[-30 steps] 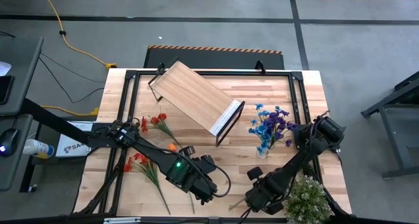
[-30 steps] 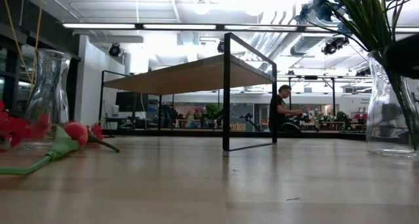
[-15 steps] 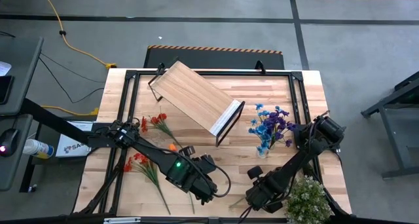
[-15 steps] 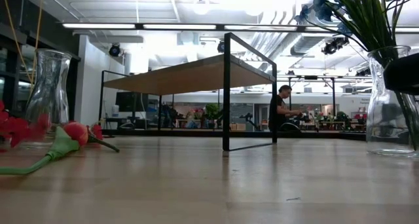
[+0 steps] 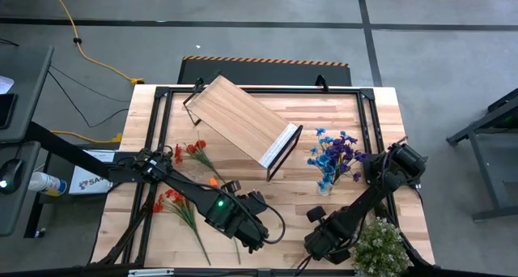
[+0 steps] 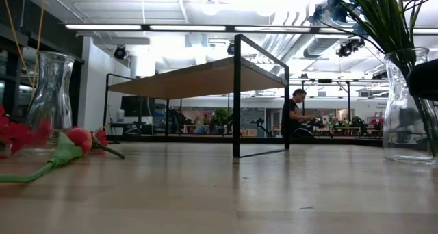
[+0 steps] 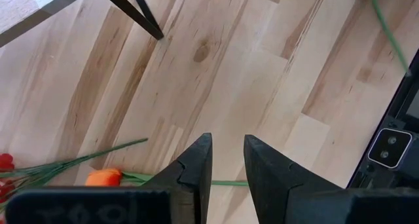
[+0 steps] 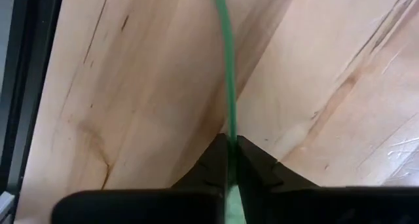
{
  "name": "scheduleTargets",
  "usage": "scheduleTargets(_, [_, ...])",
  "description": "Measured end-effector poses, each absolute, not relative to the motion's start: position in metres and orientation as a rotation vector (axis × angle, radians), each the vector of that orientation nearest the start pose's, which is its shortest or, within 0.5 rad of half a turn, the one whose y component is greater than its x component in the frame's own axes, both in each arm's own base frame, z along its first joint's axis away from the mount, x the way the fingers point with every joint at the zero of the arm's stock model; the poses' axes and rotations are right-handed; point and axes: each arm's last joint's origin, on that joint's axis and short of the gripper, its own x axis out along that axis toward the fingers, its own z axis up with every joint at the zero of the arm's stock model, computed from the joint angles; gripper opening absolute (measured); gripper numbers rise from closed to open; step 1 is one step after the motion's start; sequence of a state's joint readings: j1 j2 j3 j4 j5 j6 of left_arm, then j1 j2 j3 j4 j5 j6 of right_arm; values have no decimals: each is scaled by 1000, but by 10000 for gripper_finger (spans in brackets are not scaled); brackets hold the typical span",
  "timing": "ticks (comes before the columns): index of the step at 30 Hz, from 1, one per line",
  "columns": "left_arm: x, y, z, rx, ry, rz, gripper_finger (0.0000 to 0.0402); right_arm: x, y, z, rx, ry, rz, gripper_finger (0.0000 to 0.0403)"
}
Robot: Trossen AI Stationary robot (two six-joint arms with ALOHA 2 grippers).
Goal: Pick and place flowers into a vace then onto a shelf
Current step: Put the dark red tulip into the right transparent vase
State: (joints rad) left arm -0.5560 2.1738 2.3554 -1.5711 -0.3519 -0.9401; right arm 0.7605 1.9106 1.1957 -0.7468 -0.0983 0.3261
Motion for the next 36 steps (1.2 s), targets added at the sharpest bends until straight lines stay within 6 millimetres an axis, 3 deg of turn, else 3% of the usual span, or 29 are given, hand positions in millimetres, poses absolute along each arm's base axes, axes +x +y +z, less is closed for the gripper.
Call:
scheduleTargets(6, [360, -211, 331, -205, 1172, 409, 123, 243, 237, 146, -235, 1549, 434, 9])
scheduleTargets(12, [359, -212, 331, -204, 1173, 407, 124, 248, 246, 169, -257, 1534, 433, 5])
scheduleTargets(26, [358, -214, 330, -239, 1243, 341, 124, 276, 273, 277, -287, 1206, 403, 1])
scheduleTargets(32, [359, -217, 330, -283, 1266, 298, 124, 277, 271, 315, -289, 1131, 353, 1])
scheduleTargets(36, [358, -218, 340, -338, 1226, 236, 124, 274, 266, 332, -273, 1129, 277, 1])
